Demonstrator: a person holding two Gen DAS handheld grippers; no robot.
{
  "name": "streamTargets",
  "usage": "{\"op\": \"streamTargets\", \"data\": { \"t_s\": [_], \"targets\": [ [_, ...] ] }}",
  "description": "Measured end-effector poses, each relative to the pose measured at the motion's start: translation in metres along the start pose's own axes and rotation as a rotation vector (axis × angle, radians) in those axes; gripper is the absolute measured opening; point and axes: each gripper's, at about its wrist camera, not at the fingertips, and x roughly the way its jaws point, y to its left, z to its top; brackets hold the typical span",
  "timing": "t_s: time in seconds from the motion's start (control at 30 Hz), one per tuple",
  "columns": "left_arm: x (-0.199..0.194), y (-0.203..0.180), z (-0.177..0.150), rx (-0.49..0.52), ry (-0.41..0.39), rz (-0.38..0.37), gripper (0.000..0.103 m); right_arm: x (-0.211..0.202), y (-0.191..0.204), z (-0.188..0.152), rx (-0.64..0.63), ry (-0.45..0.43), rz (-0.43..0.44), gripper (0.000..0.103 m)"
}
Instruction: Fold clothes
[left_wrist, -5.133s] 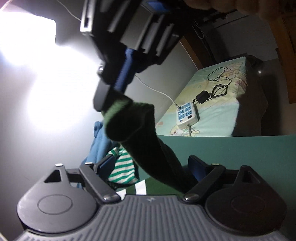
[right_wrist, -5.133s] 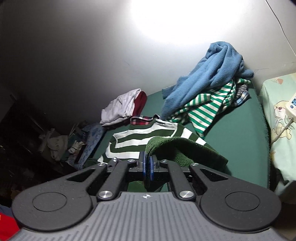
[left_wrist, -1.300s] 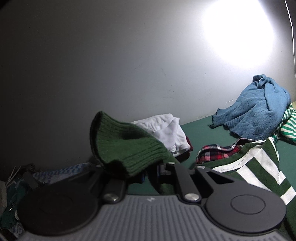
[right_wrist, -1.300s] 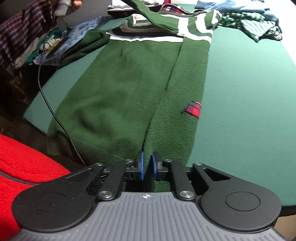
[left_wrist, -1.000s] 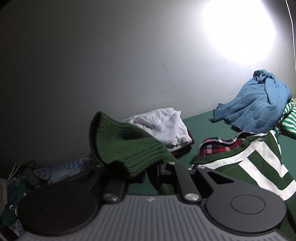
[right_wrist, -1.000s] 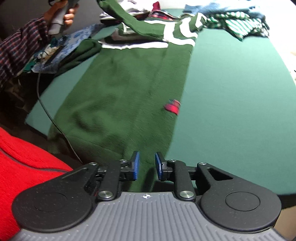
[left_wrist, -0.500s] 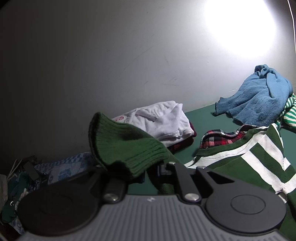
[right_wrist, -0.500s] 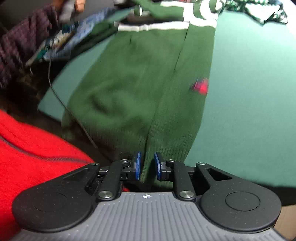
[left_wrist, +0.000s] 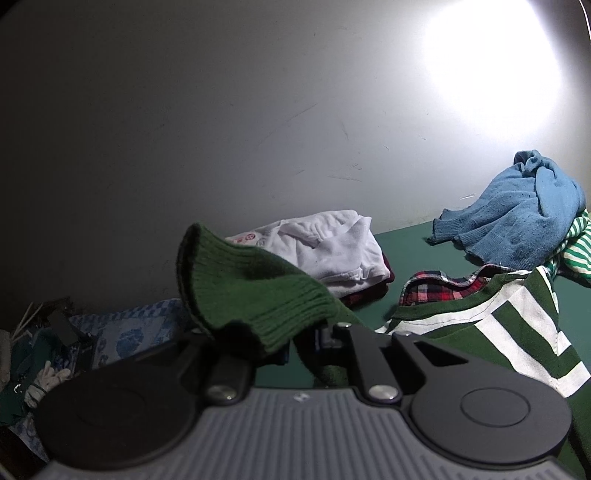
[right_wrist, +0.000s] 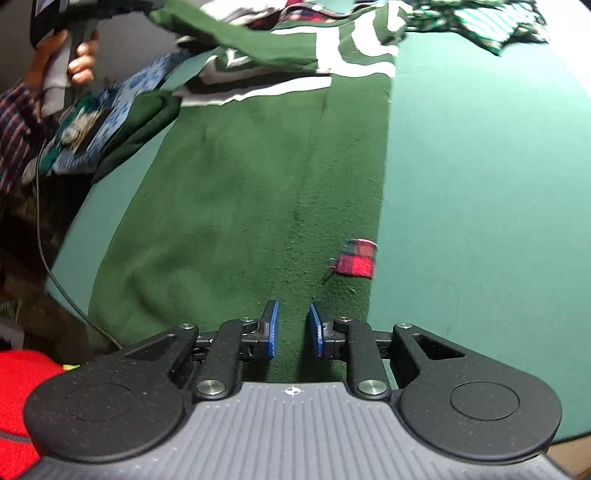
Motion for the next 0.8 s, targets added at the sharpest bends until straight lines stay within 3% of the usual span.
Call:
{"op": "streamTargets", "data": {
  "t_s": [0.27,0.5,0.67,0.8],
  "targets": [
    [-0.012,-0.004,-0.018,-0.038,0.003,0.05,0.011,0.02,-0.013,0.044,-0.061,-0.021,-0.025,0.021],
    [-0.005,0.003,-0.036,-0.116,0.079,0.087,0.011,0.072,-0.031,0.085,-0.103,0.003,-0.063,0.021],
    [0.0,0.01,-0.041,-0.163,0.109,0.098,0.011,0.076,-0.032,0.105,-0.159,0.041,-0.038,0.02],
    [0.0,0.011,-0.037,-0.18,0.106,0.103,0.011,0.081,-0.049,0.151,-0.149,-0.048,-0.079,0.02]
  ]
}}
